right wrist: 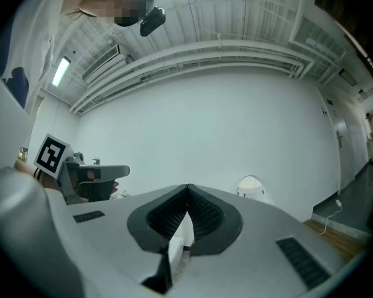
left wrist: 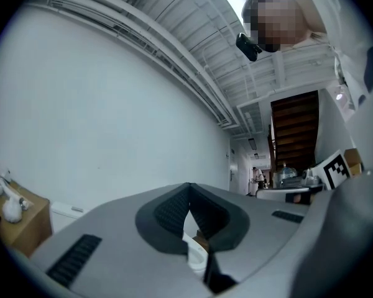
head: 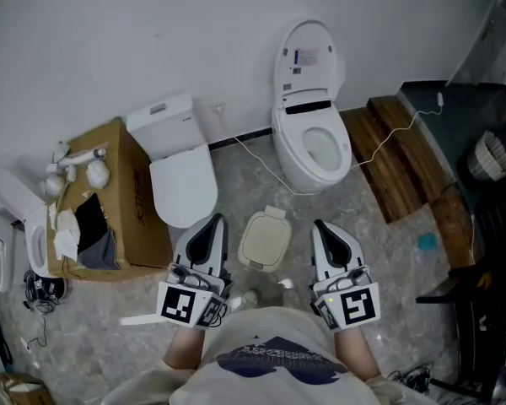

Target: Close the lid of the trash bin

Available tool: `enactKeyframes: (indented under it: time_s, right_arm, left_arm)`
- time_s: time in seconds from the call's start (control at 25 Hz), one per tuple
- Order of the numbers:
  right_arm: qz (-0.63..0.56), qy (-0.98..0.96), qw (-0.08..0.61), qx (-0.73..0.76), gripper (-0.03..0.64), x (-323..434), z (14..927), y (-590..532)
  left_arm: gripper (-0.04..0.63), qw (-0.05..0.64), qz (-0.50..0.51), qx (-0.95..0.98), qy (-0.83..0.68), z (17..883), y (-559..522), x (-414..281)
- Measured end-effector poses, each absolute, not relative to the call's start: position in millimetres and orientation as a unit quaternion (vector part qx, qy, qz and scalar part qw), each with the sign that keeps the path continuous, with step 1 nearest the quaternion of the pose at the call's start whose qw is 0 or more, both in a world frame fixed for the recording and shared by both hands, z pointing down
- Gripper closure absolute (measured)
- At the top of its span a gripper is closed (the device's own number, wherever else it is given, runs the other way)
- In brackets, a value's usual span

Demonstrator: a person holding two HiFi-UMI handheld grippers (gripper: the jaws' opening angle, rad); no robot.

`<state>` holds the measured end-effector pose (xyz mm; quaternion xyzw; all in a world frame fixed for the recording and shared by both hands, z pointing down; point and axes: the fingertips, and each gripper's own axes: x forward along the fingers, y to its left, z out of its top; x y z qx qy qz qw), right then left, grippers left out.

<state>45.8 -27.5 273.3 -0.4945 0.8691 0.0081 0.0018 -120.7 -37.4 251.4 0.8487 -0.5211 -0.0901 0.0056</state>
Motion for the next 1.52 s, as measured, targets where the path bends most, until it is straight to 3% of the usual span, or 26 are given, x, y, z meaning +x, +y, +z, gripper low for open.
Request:
enactKeyframes:
  time_s: [1.52]
  right_arm:
    - [0.044,0.871,-0.003,-0.489,0.611,37,261,-25]
  left_arm:
    - [0.597,0.012,-0.092,0.844,-0.528,256,-34,-130]
